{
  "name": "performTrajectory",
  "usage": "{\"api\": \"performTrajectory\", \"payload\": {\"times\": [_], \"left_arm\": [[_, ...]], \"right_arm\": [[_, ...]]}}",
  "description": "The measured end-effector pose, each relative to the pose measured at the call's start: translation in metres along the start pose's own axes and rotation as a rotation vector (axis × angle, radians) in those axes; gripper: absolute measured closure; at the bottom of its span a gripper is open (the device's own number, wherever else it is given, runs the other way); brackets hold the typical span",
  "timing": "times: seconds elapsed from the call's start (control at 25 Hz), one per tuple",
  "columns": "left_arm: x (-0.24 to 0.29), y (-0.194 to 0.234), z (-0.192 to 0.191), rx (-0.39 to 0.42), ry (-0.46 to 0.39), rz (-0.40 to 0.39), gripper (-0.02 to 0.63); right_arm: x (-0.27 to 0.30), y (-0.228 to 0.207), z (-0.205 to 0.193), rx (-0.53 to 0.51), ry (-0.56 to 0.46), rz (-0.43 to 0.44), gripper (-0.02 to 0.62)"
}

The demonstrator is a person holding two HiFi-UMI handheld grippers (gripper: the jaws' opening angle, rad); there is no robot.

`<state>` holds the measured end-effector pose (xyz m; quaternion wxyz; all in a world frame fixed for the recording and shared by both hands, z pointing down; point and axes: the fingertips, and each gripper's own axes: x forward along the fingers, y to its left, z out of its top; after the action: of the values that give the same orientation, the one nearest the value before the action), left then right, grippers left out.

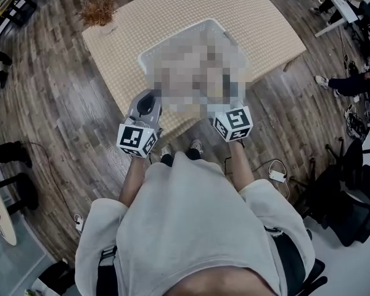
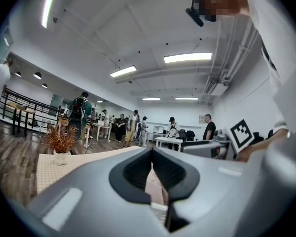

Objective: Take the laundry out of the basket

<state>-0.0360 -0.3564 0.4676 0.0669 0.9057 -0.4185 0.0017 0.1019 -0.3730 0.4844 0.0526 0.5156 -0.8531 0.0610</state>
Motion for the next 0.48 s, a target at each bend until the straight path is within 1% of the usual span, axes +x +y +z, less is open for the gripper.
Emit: {"api": "performTrajectory", "payload": {"times": [0.12,0.2,0.32,0.4,0.48], "left_arm": [[-0.001,0.004,0.000,-0.008,-0.007,0.004,0.595],[-0.003,0.006,0.000,-0.010,-0.011,0.007,0.595],[-0.007,0.012,0.000,-0.019,-0.014,0.018,0.595],[-0.011,0.016,-0.002,-0.028,-0.016,0.027,0.595],[-0.014,0.020,-0.003,-0.033,-0.017,0.035,0.595]], "right_arm": [[0.012,0.001,-0.006,-0.057,0.054,0.035,0.153],[0.023,0.003,-0.012,-0.141,0.124,0.078,0.153],[0.040,-0.001,-0.022,-0.312,0.236,0.118,0.147],[0.053,-0.003,-0.027,-0.453,0.305,0.136,0.134],[0.066,-0.001,-0.036,-0.600,0.384,0.170,0.121]]}}
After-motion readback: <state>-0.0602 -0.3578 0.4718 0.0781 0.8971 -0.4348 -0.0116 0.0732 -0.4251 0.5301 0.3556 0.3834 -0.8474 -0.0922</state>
